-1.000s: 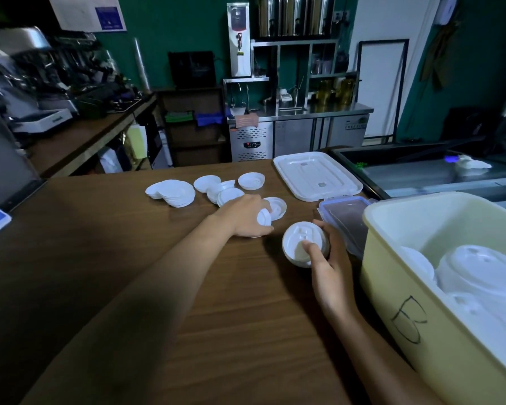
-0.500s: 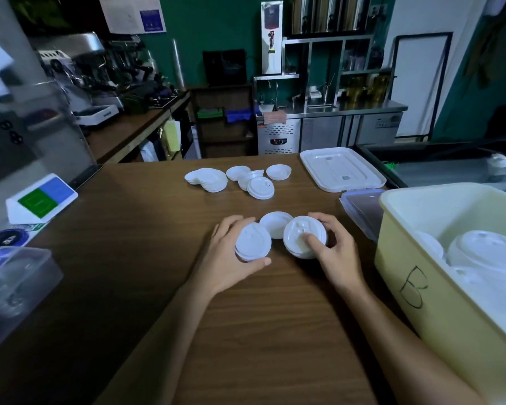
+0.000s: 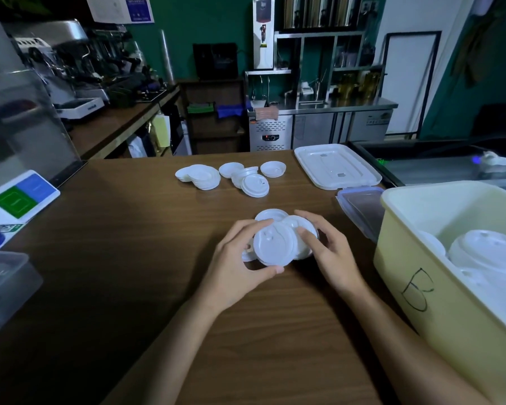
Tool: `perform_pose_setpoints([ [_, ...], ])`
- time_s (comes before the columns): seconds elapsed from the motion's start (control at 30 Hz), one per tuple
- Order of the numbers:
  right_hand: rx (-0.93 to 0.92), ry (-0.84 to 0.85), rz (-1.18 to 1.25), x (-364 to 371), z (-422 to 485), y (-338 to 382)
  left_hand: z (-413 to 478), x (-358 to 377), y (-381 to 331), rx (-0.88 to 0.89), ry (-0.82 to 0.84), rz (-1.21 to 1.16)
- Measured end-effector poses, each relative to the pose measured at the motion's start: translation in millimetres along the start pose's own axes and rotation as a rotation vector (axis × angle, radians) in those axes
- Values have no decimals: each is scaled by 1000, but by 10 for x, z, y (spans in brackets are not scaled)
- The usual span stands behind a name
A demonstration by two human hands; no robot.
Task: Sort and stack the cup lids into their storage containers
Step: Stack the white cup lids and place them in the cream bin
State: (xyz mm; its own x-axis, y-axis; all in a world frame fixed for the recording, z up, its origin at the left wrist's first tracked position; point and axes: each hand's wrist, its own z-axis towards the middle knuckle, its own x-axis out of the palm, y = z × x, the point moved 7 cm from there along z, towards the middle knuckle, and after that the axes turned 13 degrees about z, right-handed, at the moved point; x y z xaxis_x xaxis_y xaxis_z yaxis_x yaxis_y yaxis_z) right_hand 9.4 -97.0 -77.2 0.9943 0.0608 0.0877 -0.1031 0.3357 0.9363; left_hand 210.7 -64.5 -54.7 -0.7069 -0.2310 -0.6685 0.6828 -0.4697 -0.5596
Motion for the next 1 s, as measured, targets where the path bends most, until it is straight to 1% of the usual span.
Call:
perform_pose_setpoints([
  [0.1, 29, 43, 78, 85, -34, 49, -21, 49, -24, 10, 8, -24],
  [0.23, 36, 120, 74, 195, -98, 76, -26, 74, -57, 19, 8, -26],
  [0.4, 23, 155, 65, 238, -119, 115, -48, 132, -128, 78, 28, 26],
  [0.5, 19, 126, 69, 215, -122, 121, -35, 107, -130, 79, 54, 63],
  [0.57, 10, 76, 82, 154, -99, 109, 1, -13, -66, 37, 4, 53],
  [0.63, 3, 24, 70, 91, -69, 108, 26, -157, 118, -68, -82, 74],
  [0.67, -1, 8, 61, 71, -60, 104, 27, -193, 233, -129, -92, 115],
  [0.73, 6, -11, 59, 53, -55, 90, 10, -174, 411, -212, -40, 208],
  [0.83, 15, -26, 66, 55, -58, 83, -3, -100, 529, -260, 12, 230],
  [0.93, 32, -26, 70, 45, -60, 67, 6, -107, 542, -279, -7, 216],
  [1.0, 40, -21, 93, 38, -64, 74, -5, -139, 536, -295, -49, 181],
])
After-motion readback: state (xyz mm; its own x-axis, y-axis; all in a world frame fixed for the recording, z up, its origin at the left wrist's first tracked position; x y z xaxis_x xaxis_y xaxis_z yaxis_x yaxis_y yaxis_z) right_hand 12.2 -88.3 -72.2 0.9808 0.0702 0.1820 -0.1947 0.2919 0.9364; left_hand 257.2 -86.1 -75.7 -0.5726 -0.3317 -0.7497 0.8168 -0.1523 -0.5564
